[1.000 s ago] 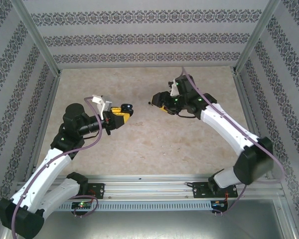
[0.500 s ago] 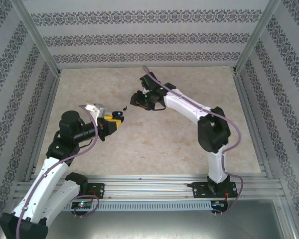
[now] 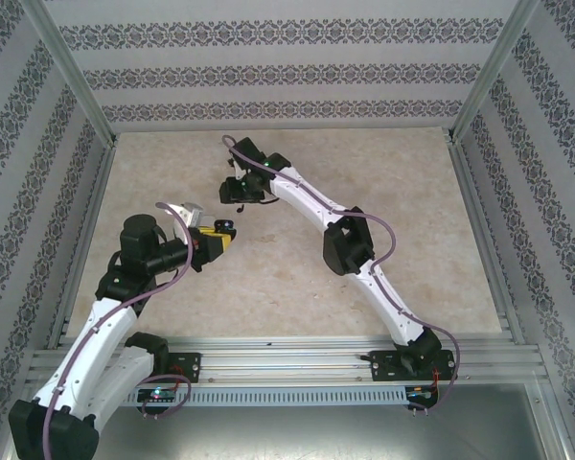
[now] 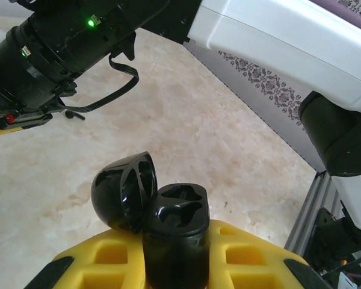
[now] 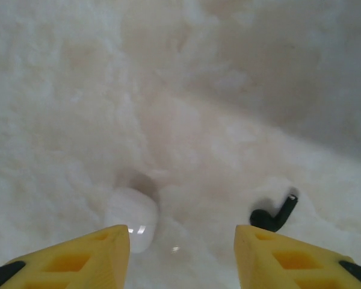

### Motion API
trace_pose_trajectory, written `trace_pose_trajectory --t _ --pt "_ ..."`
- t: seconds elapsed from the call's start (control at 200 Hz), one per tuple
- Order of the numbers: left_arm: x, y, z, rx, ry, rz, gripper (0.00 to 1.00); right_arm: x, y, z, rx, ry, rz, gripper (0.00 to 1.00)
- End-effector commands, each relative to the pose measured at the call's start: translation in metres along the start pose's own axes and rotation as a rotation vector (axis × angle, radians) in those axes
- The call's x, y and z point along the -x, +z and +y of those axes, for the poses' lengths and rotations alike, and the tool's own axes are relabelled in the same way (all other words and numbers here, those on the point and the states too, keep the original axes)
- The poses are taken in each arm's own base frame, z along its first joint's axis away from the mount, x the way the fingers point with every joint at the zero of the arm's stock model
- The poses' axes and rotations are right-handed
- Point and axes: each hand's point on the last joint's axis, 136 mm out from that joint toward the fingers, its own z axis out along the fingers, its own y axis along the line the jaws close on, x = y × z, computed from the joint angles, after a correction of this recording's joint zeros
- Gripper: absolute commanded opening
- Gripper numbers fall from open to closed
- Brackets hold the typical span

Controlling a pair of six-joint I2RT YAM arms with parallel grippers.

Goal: Insert the wireless bluetooth earbuds into the charging case

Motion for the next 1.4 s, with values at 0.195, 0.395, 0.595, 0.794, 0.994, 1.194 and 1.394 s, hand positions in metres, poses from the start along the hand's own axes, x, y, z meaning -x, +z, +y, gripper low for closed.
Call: trace_pose_trajectory --t 0.195,0.395,0.595,0.794,0.994,1.194,1.394 --pt "0.008 -0.002 0.000 -0.036 -0.015 -0.042 0.00 0.005 0.012 -0.006 -0.037 -0.164 -0.042 0.53" --pt "0.006 -0.001 0.002 -0.042 -0.025 -0.035 0.00 0.001 0.023 -0.004 -0.026 -0.216 -0.036 0.53" --pt "0.004 -0.002 0.002 -0.049 -0.041 -0.038 0.00 -0.014 0.033 -0.011 -0.052 -0.253 0.012 0.52" --pt "0.002 -0.002 0.003 -0.052 -0.053 -0.041 0.00 -0.023 0.041 -0.013 -0.064 -0.284 0.040 0.49" --pt "0.002 -0.002 0.002 -0.055 -0.060 -0.042 0.00 -0.036 0.042 -0.020 -0.110 -0.323 0.083 0.43" --pt "0.000 -0.002 0.003 -0.054 -0.074 -0.045 0.00 -0.050 0.040 -0.036 -0.172 -0.345 0.143 0.42" --pt "-0.001 -0.003 0.003 -0.056 -0.078 -0.050 0.00 -0.061 0.036 -0.044 -0.205 -0.355 0.184 0.44"
